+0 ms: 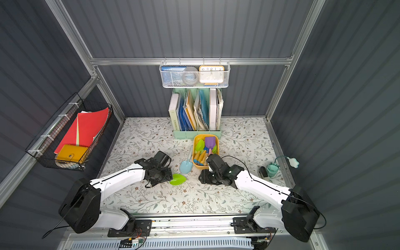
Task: Put the shovel into the storage box
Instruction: Adjust the shovel at the center of the board, then pick up the shovel from the center of the board.
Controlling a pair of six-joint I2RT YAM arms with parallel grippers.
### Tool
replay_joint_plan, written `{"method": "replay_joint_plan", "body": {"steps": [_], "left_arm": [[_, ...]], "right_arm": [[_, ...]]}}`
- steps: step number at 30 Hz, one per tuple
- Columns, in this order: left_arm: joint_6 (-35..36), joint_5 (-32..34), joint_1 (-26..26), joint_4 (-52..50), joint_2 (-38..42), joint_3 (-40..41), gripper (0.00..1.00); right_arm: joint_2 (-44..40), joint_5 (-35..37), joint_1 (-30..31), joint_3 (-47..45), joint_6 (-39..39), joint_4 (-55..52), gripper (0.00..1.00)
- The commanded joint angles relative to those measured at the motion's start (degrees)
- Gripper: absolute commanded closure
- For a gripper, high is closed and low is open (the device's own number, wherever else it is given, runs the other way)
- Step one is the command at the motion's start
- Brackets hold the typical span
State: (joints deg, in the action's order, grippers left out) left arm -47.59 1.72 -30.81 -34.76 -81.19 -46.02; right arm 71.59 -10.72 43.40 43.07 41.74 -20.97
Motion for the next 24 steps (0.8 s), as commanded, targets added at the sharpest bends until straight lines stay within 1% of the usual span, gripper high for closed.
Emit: {"method": "replay_joint_plan", "body": {"steps": [1, 4, 6, 8, 9, 13, 15, 18, 19, 22, 24], "left_arm": [[-1.9, 0.9, -0.5, -2.8, 2.9, 0.1, 0.27], [-0.2, 3.8, -0.5, -5.7, 3.7, -2.9, 0.23], [0.1, 4.4, -0.5, -6.7, 2.8, -5.7, 0.21], [2.0, 6.9, -0.3, -7.5, 1.0, -8.2, 0.18], [3.2, 7.8, 0.1, -7.4, 0.1, -9.2, 0.18], [7.3, 7.9, 2.5, -4.6, -5.6, -12.4, 0.16], [8.7, 8.2, 3.6, -2.7, -8.8, -13.1, 0.15], [9.1, 8.8, 4.4, -1.5, -14.0, -14.1, 0.14], [9.2, 8.8, 4.4, -1.1, -15.3, -14.2, 0.14], [9.2, 8.3, 4.4, -0.1, -16.4, -12.7, 0.13], [8.4, 7.1, 4.4, 0.0, -15.6, -11.0, 0.13]], "right_arm": [[0.1, -0.3, 0.2, 0.3, 0.3, -0.3, 0.46], [0.1, -0.4, 0.2, 0.5, 0.1, -0.3, 0.46], [0.2, -0.4, 0.2, 0.5, 0.1, -0.2, 0.46], [0.2, -0.5, 0.2, 0.6, 0.0, -0.2, 0.45], [0.2, -0.6, 0.2, 0.6, -0.1, -0.2, 0.46], [-0.5, -0.5, 0.2, 0.5, -0.2, -0.8, 0.46], [-1.1, -0.2, 0.2, 0.1, -0.1, -1.1, 0.46], [-1.8, 0.4, 0.2, -0.9, 0.4, -1.4, 0.46], [-3.7, 0.8, 0.2, -1.4, 0.4, -1.6, 0.46], [-5.3, 2.1, 0.1, -2.8, 0.7, -1.8, 0.46], [-5.8, 2.5, 0.1, -3.6, 0.8, -1.7, 0.46]]}}
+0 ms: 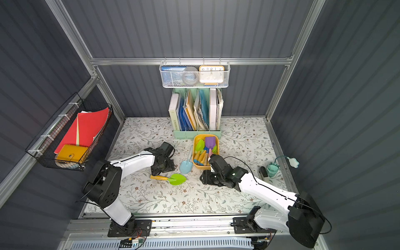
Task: Put the shovel into the storage box
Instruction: Pick up the shovel from the center of the board.
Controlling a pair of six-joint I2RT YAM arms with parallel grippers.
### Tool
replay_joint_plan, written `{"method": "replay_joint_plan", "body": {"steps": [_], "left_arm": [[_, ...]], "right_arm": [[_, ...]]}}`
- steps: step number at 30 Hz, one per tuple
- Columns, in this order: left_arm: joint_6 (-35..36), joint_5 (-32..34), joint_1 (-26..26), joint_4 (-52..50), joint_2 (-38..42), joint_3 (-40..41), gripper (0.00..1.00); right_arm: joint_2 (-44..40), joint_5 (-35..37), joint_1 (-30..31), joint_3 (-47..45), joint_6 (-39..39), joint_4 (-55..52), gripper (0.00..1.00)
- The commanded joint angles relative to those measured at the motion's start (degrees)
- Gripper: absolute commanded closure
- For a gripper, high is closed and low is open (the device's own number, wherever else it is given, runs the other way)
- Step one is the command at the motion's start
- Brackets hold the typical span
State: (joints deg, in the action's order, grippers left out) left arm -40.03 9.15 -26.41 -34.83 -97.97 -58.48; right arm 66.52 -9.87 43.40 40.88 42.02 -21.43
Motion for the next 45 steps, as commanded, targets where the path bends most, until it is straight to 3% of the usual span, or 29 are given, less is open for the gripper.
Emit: {"method": "replay_joint_plan", "body": {"steps": [1, 12, 20, 41, 45], "left_arm": [[0.2, -1.0, 0.0, 0.0, 2.1, 2.6, 0.13], [-5.7, -8.6, -1.2, 0.2, 16.2, 14.7, 0.15], [-10.6, -9.5, -5.9, -1.1, 20.8, 16.8, 0.16], [-20.7, -5.3, -19.6, -5.7, 18.4, 18.2, 0.50], [-22.3, -5.1, -21.5, -5.5, 18.5, 18.7, 0.61]], "right_arm": [[-0.8, 1.8, 0.1, -1.7, 0.7, -1.1, 0.46], [4.2, -1.3, 0.1, 0.0, 0.4, 1.3, 0.46], [3.7, -0.9, 0.1, 0.1, 0.5, 0.9, 0.46], [4.5, -0.8, 0.1, 0.8, 0.5, 0.7, 0.46], [4.3, -0.8, 0.1, 0.7, 0.6, 0.6, 0.46]]}}
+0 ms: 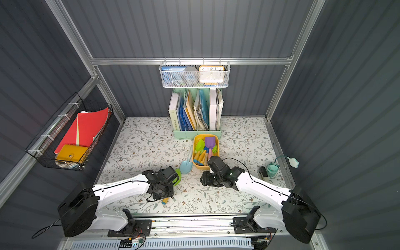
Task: Put the shovel into the storage box
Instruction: Pick up the shovel from the center of the board.
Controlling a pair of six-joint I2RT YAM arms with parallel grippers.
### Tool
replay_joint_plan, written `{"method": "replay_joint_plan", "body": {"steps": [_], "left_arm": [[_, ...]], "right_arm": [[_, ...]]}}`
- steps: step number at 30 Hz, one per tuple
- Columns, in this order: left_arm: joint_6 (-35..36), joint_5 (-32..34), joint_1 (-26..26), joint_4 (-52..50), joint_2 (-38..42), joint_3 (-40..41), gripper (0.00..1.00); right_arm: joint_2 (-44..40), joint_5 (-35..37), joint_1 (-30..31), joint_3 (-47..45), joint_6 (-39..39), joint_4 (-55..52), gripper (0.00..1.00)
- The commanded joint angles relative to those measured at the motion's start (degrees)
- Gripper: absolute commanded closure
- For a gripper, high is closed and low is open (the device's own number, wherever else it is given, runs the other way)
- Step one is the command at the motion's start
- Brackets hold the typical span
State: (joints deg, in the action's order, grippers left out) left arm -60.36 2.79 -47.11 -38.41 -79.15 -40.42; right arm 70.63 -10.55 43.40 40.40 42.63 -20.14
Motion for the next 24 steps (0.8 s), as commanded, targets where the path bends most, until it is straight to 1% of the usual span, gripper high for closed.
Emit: {"method": "replay_joint_plan", "body": {"steps": [1, 3, 4, 10, 12, 17, 21, 24], "left_arm": [[-2.2, 1.2, -1.0, -1.6, -0.5, 0.7, 0.66], [-2.6, 1.3, -1.3, -1.1, -0.6, 0.5, 0.76], [-2.7, 1.5, -1.5, -0.9, -0.4, 0.1, 0.79], [-2.7, 4.4, -1.7, -1.9, 0.2, -4.6, 0.91], [-2.3, 5.4, -1.7, -2.4, -0.2, -7.0, 0.92], [-1.6, 6.8, -1.7, -3.1, -3.0, -14.5, 0.95], [2.2, 6.9, -1.6, -3.7, -7.2, -22.1, 0.95], [6.0, 7.5, -1.6, -3.0, -12.0, -28.9, 0.95]], "right_arm": [[0.3, 0.0, 0.1, 1.0, 0.0, -0.5, 0.46], [0.5, 0.0, 0.1, 1.0, 0.0, -0.4, 0.46], [0.6, -0.1, 0.1, 1.0, 0.0, -0.5, 0.46], [-0.8, 0.9, 0.1, 1.5, -0.2, -1.4, 0.46], [-0.8, 1.8, 0.1, 1.9, -0.6, -2.4, 0.46], [-4.5, 4.3, 0.0, 2.7, -0.9, -5.1, 0.46], [-6.9, 6.8, -0.6, 2.9, -1.7, -7.9, 0.46], [-9.3, 7.7, -2.1, 2.0, -2.2, -9.2, 0.46]]}}
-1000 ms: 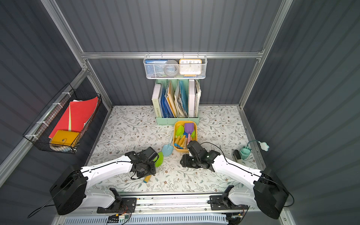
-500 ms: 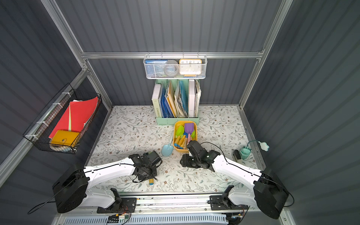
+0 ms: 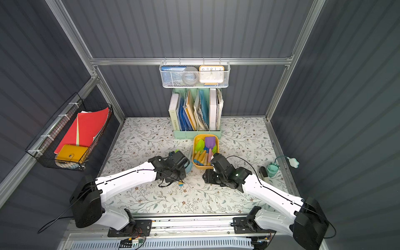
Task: Put the shovel into the storage box
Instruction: Place the shovel in the storage box.
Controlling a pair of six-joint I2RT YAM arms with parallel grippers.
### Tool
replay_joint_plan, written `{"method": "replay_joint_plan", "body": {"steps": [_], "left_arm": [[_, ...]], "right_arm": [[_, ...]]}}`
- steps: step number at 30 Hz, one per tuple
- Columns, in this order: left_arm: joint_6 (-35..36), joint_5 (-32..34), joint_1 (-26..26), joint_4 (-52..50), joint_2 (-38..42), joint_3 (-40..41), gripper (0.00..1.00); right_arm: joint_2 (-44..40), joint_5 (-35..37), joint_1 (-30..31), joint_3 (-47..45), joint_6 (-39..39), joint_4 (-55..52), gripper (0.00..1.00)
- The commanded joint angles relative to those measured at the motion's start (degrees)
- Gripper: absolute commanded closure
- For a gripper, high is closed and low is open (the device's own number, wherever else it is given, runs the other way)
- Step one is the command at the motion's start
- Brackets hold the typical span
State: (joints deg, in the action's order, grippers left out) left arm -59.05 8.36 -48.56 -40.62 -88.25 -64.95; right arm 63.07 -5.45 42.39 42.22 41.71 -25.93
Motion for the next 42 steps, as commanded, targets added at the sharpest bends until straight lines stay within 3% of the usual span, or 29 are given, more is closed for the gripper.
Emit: {"method": "replay_joint_plan", "body": {"steps": [1, 7, 16, 34, 38, 42], "left_arm": [[5.9, 1.9, -0.2, -0.8, -5.0, -7.0, 0.95], [10.7, -0.4, -0.2, 2.3, -15.5, -18.4, 0.95], [14.2, -2.9, -0.1, 4.4, -24.5, -28.2, 0.95], [18.8, -3.2, 3.8, 3.2, -34.9, -37.8, 0.93], [19.0, -3.2, 3.8, 2.7, -35.5, -37.9, 0.89], [18.8, -3.0, 3.8, 2.6, -34.6, -37.7, 0.70]], "right_arm": [[-2.6, 2.4, -1.8, 0.1, -1.3, -3.9, 0.45], [-6.4, 3.8, -3.6, -3.0, 0.4, -5.2, 0.45], [-8.3, 4.5, -5.1, -4.8, 1.7, -5.7, 0.45], [-6.3, 3.7, -5.3, -4.5, 2.5, -4.5, 0.45], [-5.3, 3.3, -5.3, -4.1, 2.5, -4.0, 0.45], [-3.8, 2.7, -5.3, -3.6, 2.3, -3.5, 0.45]]}}
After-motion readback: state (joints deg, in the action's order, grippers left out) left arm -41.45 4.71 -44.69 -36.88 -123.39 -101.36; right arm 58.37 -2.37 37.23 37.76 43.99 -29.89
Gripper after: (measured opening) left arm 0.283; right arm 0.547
